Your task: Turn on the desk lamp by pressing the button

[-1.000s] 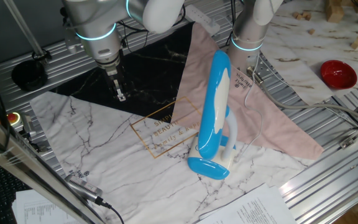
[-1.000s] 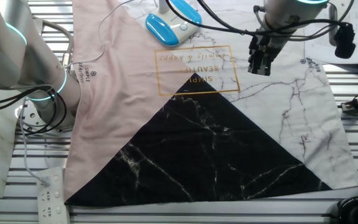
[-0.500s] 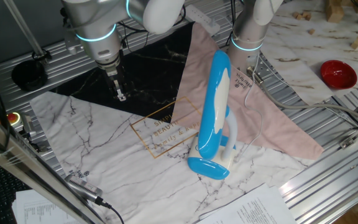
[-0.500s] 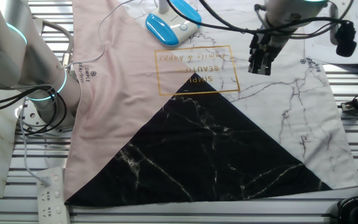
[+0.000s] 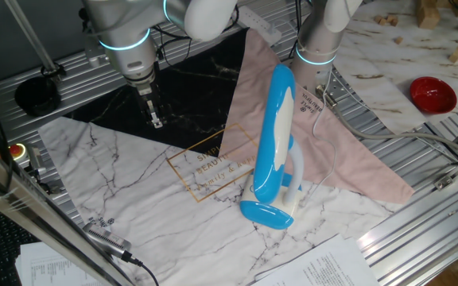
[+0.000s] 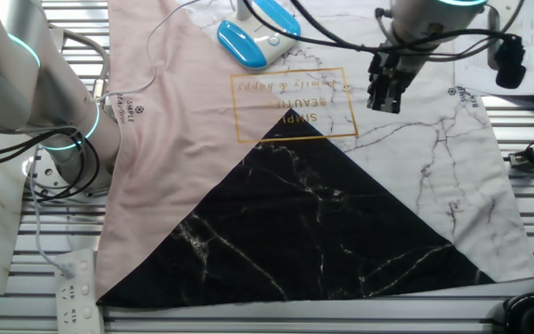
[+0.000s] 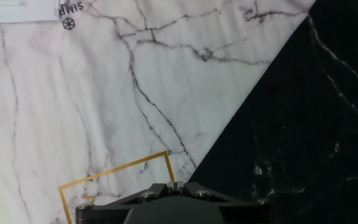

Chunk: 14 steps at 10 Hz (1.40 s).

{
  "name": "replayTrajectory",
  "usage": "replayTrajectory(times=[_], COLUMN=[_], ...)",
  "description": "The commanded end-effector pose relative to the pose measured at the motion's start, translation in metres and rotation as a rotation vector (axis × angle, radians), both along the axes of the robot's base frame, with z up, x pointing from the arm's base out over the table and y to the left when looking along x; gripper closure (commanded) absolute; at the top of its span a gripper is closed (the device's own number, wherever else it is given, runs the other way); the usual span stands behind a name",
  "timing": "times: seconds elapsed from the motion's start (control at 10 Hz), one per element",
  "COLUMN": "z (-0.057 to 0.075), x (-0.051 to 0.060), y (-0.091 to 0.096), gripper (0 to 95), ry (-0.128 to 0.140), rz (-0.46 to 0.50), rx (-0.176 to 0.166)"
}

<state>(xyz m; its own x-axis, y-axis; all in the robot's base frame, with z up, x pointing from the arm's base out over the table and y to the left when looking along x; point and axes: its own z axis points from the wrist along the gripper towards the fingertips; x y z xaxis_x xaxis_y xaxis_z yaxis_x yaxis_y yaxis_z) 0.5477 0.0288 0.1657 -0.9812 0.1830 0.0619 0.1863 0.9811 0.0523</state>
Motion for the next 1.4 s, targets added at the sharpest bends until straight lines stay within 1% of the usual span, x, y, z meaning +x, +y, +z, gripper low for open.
replayTrajectory(times=[0.1,0.2,0.3,0.4,0.5,0.7,0.8,0.9,1.0,1.1,1.3,1.4], z=[0.0000,0.0000,0.0000,0.0000,0.0000,0.0000,0.0000,0.0000,0.0000,0.0000,0.0007,0.0017], x=[-0.0009,-0.0009,-0.0009,-0.0009,-0.0009,-0.0009,-0.0009,-0.0009,-0.0009,-0.0009,-0.0009,-0.0004], y=[-0.0005,-0.0005,-0.0005,-0.0005,-0.0005,-0.0005,-0.0005,-0.0005,-0.0005,-0.0005,0.0001,0.0014], gripper=[95.0,95.0,95.0,95.0,95.0,95.0,95.0,95.0,95.0,95.0,95.0,95.0], ry=[0.003,0.003,-0.019,-0.013,0.006,0.016,0.017,0.016,0.015,0.013,0.014,0.011], rz=[-0.032,-0.035,0.001,0.054,0.108,0.252,0.279,0.381,0.399,0.411,0.408,0.404], rx=[-0.006,0.011,0.076,0.071,0.072,0.029,0.017,-0.010,-0.008,-0.020,-0.003,-0.002])
